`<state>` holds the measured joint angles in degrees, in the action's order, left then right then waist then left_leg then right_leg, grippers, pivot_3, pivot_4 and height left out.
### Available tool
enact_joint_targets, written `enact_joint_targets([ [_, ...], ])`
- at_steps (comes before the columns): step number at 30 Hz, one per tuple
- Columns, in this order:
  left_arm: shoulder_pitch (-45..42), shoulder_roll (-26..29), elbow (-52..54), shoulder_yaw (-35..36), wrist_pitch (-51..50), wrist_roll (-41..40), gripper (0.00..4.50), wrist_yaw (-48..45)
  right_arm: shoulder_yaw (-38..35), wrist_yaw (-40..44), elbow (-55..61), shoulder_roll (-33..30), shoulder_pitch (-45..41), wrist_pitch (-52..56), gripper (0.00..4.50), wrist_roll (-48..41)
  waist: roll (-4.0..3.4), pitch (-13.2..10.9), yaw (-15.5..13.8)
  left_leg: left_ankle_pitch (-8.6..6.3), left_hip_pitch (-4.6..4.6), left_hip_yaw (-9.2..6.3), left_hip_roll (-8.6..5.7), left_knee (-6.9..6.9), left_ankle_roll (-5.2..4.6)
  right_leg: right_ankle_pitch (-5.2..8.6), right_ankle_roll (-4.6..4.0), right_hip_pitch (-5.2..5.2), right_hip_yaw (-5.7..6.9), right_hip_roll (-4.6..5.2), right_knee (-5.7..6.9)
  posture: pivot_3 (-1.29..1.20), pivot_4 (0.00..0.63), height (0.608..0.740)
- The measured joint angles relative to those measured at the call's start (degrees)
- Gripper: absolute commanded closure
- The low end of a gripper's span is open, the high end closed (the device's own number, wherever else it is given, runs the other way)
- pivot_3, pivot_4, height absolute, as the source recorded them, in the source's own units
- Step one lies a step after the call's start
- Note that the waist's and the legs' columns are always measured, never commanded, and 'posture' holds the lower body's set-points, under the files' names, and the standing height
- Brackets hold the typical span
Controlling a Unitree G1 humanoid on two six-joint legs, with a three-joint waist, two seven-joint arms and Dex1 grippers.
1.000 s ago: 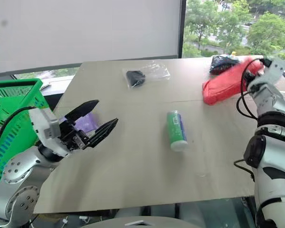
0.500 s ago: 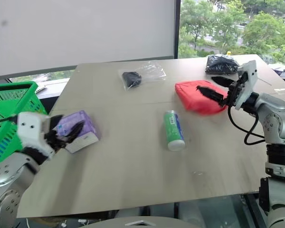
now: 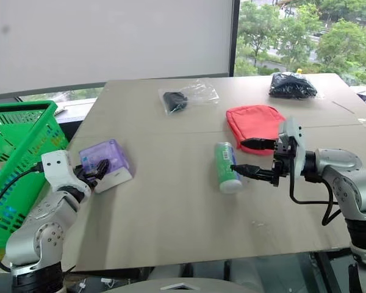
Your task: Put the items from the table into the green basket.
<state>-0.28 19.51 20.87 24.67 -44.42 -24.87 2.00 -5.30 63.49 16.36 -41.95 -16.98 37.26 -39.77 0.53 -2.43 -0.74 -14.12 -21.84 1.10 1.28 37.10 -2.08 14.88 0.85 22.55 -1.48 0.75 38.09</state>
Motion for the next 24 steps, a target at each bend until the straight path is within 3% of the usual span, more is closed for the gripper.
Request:
enact_joint_targets([
  [7,-3.3,-1.92,-5.85,0.45,1.48,1.81,0.52,1.6,0.92,-0.14,2.34,1.32,-0.01,-0.01,0.0,-1.15,-0.21,0.24,0.0,0.01,0.14,-0.02,-0.01,0.02,-0.01,-0.03,-0.03,-0.1,0.03,-0.09,0.06,0.01,0.0,0.74],
  [13,-4.16,-3.84,-6.95,2.07,1.3,1.3,3.03,1.97,0.92,-0.02,2.94,1.31,0.0,-0.04,0.0,-1.26,-0.39,0.72,0.19,0.01,0.22,-0.03,0.0,0.01,0.0,-0.04,-0.07,-0.15,0.01,-0.26,0.06,0.01,0.0,0.74],
  [18,-4.57,-4.11,-7.55,2.66,1.2,1.12,4.34,2.0,1.05,0.17,2.89,1.34,-0.11,-0.76,0.0,-1.15,-0.49,0.89,0.12,0.01,0.21,-0.05,0.0,0.0,0.0,-0.04,-0.09,-0.15,0.01,-0.29,0.06,0.02,0.0,0.74],
  [24,-7.1,-3.17,-8.11,2.42,5.26,3.56,4.39,2.44,2.47,-0.33,2.23,4.37,-4.31,-1.22,0.0,-1.54,-0.03,0.69,-0.03,0.01,0.07,-0.16,0.06,0.05,0.0,-0.15,-0.25,-0.02,0.06,-0.48,0.06,0.06,0.0,0.74],
])
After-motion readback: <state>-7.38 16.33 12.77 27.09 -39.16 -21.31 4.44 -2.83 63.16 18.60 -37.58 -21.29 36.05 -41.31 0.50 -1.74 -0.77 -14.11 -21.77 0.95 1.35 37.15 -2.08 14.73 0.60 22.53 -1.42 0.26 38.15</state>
